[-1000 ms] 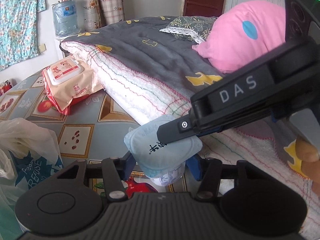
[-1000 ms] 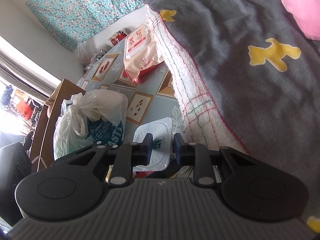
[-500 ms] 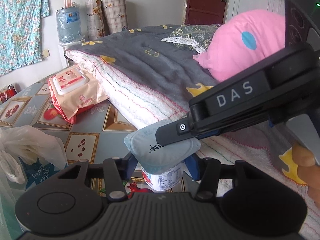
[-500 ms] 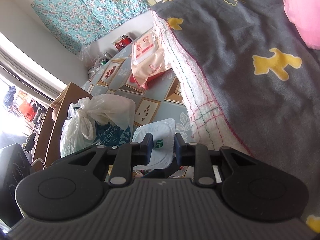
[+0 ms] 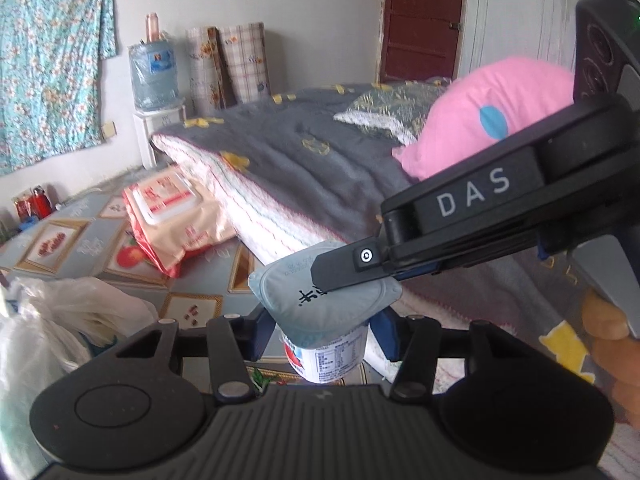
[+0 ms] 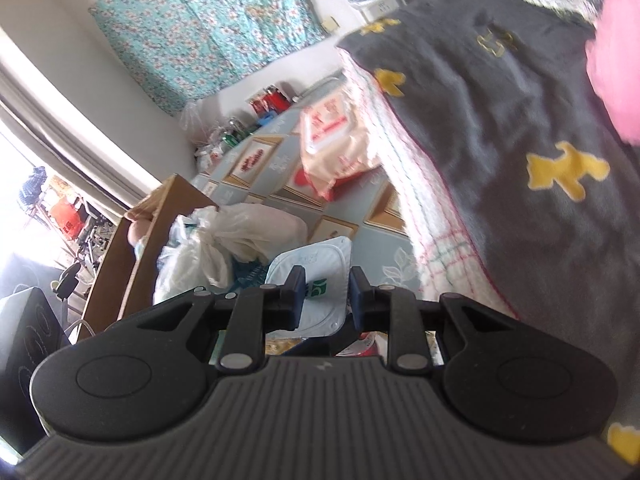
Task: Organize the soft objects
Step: 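Carry the white yogurt cup with the right gripper over the cardboard box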
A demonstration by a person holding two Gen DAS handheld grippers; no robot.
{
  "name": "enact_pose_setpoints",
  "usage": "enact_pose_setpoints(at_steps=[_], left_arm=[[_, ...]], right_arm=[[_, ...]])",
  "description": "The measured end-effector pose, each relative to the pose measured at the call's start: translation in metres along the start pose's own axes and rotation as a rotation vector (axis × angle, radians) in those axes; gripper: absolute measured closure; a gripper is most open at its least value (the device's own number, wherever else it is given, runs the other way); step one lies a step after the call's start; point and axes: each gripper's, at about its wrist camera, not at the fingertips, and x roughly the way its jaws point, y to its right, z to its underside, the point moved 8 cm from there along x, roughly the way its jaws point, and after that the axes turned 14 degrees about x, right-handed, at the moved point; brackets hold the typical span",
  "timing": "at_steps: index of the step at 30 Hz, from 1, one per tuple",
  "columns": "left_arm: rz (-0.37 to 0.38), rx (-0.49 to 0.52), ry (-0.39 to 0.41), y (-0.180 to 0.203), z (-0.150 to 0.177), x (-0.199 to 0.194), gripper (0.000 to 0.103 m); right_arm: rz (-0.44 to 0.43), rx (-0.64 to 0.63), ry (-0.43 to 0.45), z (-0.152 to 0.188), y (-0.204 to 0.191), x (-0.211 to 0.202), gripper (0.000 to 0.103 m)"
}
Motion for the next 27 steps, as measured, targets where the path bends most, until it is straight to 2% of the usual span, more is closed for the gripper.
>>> enact_pose_setpoints(at_steps=[8,15,21,27], left_arm=[[-0.094,-0.005,0.066,-0.019,-0.018,-0.057,0.050],[-0.224,-0.056,0.082,-0.059,-0.018,-0.118,0.050],[-0.361,-0.156,0.027,-0.120,0.009,-0.169,0.050],[-0.490,-0.294,-0.093,-0.192,0.062,-0.217,0.050]], right_arm=[[-0.072,-0.110,0.017,0.002,-0.062,-0.030,0.080],[-0.171,-0.236,-0.037,0.016,-0.145,-0.034,0.079],[-0.279,-0.344,-0.174,0.047,-0.236,-0.001,0.078],[-0.368,-0.398,-0.404,0.098,-0.326,0.063,0.078]])
